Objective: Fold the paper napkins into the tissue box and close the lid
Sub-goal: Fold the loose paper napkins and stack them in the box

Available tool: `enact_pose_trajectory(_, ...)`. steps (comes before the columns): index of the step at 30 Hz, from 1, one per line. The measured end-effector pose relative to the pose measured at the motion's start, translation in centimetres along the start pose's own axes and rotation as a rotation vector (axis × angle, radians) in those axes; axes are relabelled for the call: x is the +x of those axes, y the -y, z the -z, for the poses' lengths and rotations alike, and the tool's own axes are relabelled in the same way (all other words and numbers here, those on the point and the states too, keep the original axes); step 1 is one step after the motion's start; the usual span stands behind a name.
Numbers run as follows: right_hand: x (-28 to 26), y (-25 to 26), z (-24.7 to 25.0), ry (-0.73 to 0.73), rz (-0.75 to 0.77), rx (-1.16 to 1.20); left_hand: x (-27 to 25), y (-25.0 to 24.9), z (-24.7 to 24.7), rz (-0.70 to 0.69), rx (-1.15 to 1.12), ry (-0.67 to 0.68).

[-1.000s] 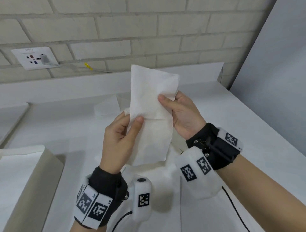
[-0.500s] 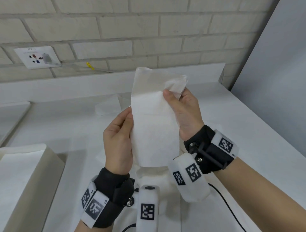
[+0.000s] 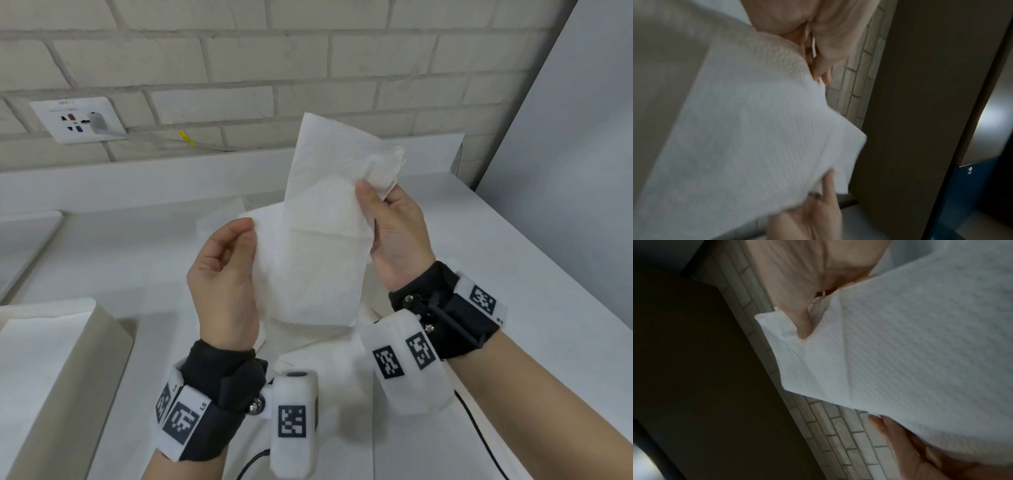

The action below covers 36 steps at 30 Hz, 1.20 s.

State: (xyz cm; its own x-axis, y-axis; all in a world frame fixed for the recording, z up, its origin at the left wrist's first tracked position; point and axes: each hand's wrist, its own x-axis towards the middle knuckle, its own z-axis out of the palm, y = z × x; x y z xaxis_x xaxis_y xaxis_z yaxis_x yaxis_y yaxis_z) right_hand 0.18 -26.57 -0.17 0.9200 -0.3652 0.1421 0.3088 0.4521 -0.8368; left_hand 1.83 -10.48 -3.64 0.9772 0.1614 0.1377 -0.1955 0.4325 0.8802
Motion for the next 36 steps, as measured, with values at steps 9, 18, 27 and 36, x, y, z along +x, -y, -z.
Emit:
enact_pose_trajectory(9,0.3,1.4,-0.7,0.274,-0.046,-0.195,2.3,-2.0,-0.4,-0.087,0.056,0.102)
enact_pose_trajectory(18,0.0,-1.1,-2.2,0.223,-0.164,-0.264,0.2,-2.3,-1.1,-0.142,0.22,0.421)
enact_pose_trajectory(27,-0.4,-2.0,-1.2,0.294,-0.113,-0.659,0.6,-1.4,2.4,-0.205,0.403,0.322)
enact_pose_trajectory(36,-4.0,-6.5,-0.7,1.473,-0.056,-1.766,0.3,-2.5,7.5,-0.203,0.616,0.056)
